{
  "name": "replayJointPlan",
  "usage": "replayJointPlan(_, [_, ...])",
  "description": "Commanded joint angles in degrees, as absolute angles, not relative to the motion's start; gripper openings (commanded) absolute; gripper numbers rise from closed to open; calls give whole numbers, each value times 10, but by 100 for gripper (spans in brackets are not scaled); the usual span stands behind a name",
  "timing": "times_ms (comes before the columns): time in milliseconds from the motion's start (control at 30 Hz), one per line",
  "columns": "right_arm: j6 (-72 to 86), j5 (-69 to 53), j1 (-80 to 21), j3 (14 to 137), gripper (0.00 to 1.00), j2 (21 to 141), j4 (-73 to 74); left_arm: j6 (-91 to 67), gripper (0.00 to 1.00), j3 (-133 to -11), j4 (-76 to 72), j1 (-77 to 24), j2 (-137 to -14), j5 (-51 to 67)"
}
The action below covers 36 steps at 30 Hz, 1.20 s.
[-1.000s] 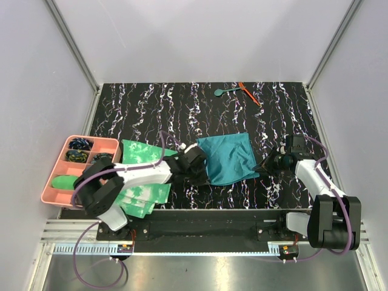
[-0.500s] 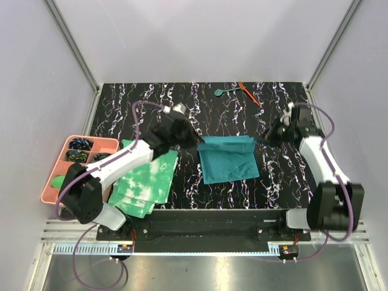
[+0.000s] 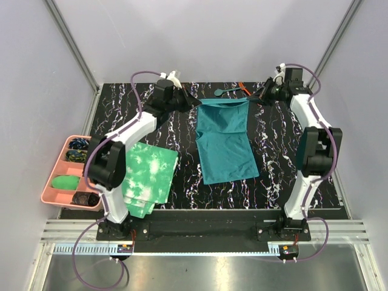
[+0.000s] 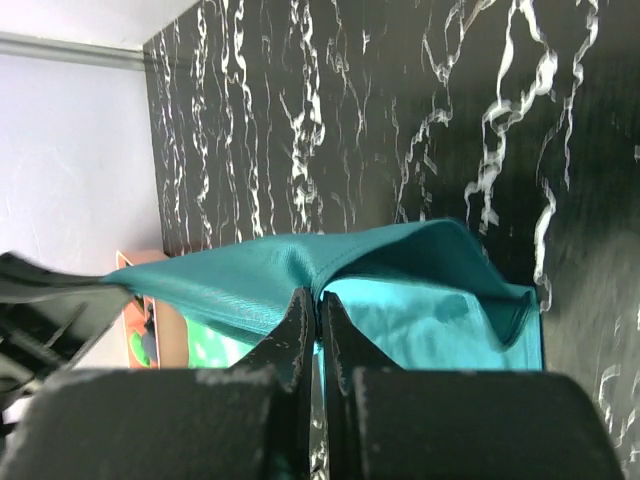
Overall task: Fold the napkin into a case and place the utensils inside
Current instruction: Smooth out the square-folded napkin at the center of the board.
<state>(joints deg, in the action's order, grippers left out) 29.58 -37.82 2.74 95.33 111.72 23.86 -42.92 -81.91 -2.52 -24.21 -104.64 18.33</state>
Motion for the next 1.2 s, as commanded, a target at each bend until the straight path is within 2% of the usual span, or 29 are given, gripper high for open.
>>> replayJointPlan(0, [287, -392, 35, 1048, 0, 1176, 224, -435, 0, -851, -112, -227, -1081, 224])
replayJointPlan(267, [307, -437, 29, 1147, 0, 1247, 236, -431, 0, -866, -114, -202, -1107, 221])
replayJointPlan(433, [299, -406, 23, 1110, 0, 1216, 275, -439, 0, -868, -112, -198, -1113, 266])
replayJointPlan(567, [301, -398, 20, 1001, 0, 1147, 278, -473, 0, -817, -122, -210, -1093, 304])
replayJointPlan(833, [287, -385, 18, 769, 0, 996, 279, -511, 0, -639, -88, -286, -962, 273])
replayJointPlan(1000, [268, -375, 18, 674, 0, 933, 289, -531, 0, -576, -56, -344, -905, 226])
replayJointPlan(1167, [243, -349, 18, 593, 0, 894, 296, -552, 0, -527, -44, -395, -903, 213])
